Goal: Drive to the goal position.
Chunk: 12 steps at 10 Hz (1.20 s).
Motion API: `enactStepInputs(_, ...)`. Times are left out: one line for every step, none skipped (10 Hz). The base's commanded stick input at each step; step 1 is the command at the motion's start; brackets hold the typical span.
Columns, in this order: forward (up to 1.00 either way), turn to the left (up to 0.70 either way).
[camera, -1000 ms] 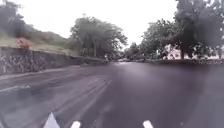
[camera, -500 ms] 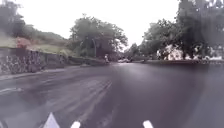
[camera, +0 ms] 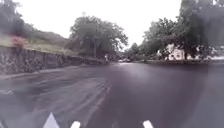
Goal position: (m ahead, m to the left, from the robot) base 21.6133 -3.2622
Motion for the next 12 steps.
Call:
enactStepInputs(0.7,0.0)
enactStepInputs(0.7,0.0)
enactStepInputs(0.7,0.0)
enactStepInputs(0.7,0.0)
enactStepInputs(0.7,0.0)
enactStepInputs(0.7,0.0)
enactStepInputs(0.7,0.0)
enactStepInputs(0.7,0.0)
enactStepInputs(0.7,0.0)
enactStepInputs(0.7,0.0)
enactStepInputs(0.7,0.0)
enactStepInputs(0.7,0.0)
